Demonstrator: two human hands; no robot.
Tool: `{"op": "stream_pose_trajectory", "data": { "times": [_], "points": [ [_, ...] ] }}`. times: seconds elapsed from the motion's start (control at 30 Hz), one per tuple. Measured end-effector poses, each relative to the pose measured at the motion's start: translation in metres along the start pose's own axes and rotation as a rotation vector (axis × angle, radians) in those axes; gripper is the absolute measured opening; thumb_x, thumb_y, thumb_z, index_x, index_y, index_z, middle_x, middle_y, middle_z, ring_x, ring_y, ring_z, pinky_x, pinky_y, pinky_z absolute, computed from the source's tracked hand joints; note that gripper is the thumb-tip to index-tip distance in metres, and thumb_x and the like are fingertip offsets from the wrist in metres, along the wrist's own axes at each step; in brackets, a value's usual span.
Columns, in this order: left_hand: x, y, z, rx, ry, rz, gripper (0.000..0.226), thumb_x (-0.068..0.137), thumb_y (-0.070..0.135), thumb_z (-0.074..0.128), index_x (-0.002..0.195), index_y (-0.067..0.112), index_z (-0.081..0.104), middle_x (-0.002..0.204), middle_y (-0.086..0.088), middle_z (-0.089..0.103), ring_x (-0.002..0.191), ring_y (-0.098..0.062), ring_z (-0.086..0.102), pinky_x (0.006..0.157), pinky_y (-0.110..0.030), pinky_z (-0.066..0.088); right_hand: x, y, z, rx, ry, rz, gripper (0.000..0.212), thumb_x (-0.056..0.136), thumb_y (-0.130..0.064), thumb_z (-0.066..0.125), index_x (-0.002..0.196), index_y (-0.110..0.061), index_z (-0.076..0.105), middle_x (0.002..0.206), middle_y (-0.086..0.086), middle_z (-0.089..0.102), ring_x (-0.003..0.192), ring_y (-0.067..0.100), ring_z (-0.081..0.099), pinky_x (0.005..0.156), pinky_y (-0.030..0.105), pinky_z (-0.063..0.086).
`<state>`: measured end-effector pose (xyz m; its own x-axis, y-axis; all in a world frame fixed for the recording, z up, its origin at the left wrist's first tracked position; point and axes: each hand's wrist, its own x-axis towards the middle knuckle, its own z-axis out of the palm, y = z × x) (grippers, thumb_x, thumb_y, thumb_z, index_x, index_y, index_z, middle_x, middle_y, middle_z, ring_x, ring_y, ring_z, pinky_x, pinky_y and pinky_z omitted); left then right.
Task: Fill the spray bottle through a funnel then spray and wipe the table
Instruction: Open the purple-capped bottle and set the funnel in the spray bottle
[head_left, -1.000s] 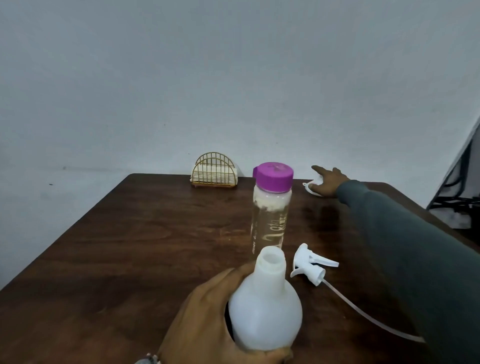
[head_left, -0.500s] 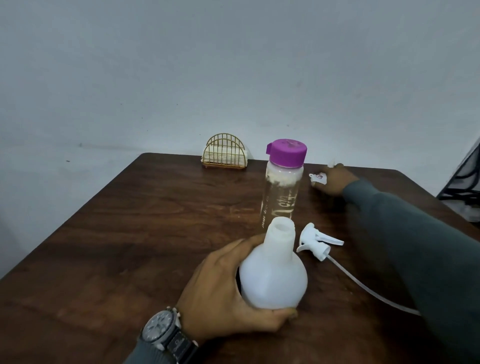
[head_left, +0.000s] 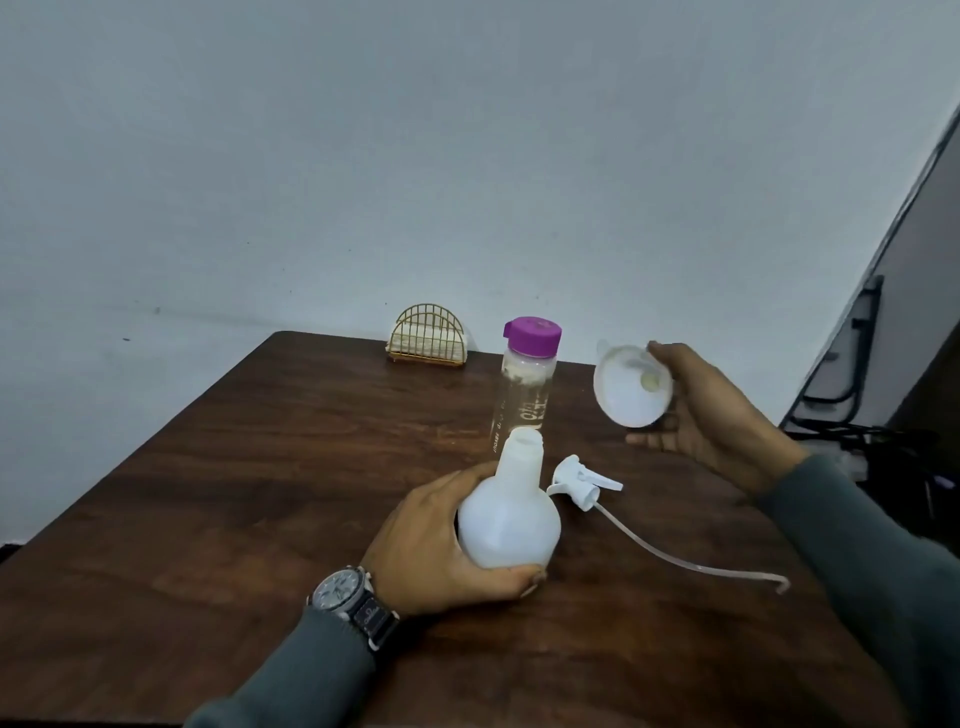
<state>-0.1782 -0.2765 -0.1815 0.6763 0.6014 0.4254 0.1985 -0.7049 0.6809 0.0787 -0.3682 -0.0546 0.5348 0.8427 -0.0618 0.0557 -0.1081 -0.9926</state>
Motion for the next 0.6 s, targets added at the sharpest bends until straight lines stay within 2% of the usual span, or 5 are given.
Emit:
{"op": "stream_pose_trajectory", "data": {
  "times": [0.17,0.23,0.3,0.4,0.6],
  "points": [
    [-0.011,0.007,0.004,0.005,0.013,0.019,0.085,0.053,0.073,0.088,0.129,0.044,0.061,0.117,0.026,0.068,0.105,0.005,0.067,0.089,-0.027,0.057,-0.082,-0.024,0.015,0.293,-0.201,0.039,0.062,0.097,-0.063,0.044,0.117,-0.011,0.072,0.099,0.025,0.068,0.062,0.027,0.059,0.052,0.033,0.051],
    [-0.016,0.01,0.004,0.003,0.01,0.019,0.083,0.053,0.076,0.087,0.126,0.044,0.062,0.113,0.026,0.069,0.101,0.004,0.068,0.086,-0.029,0.058,-0.096,-0.032,0.027,0.298,-0.317,0.11,0.068,0.096,-0.065,0.041,0.104,-0.006,0.074,0.084,0.026,0.069,0.049,0.024,0.054,0.045,0.027,0.047],
    [-0.019,0.012,0.004,-0.009,-0.007,0.01,0.083,0.053,0.08,0.085,0.124,0.042,0.063,0.112,0.024,0.07,0.1,0.003,0.069,0.083,-0.03,0.06,-0.1,-0.039,0.038,0.224,-0.41,0.164,0.075,0.096,-0.066,0.036,0.107,0.001,0.066,0.07,0.02,0.067,0.04,0.019,0.051,0.039,0.021,0.043],
    [-0.021,0.012,0.003,0.005,-0.01,-0.005,0.085,0.051,0.085,0.082,0.119,0.038,0.065,0.108,0.021,0.071,0.096,0.002,0.069,0.081,-0.032,0.06,-0.095,-0.046,0.051,0.154,-0.44,0.196,0.069,0.099,-0.064,0.032,0.108,-0.001,0.06,0.058,0.013,0.063,0.034,0.014,0.048,0.033,0.017,0.037],
    [-0.022,0.015,0.002,0.0,-0.003,0.011,0.082,0.052,0.081,0.084,0.121,0.041,0.066,0.108,0.023,0.071,0.097,0.003,0.069,0.081,-0.03,0.06,-0.085,-0.037,0.06,0.149,-0.475,0.251,0.077,0.1,-0.062,0.031,0.081,-0.005,0.079,0.052,0.008,0.057,0.031,0.011,0.044,0.03,0.015,0.033]
  ]
}}
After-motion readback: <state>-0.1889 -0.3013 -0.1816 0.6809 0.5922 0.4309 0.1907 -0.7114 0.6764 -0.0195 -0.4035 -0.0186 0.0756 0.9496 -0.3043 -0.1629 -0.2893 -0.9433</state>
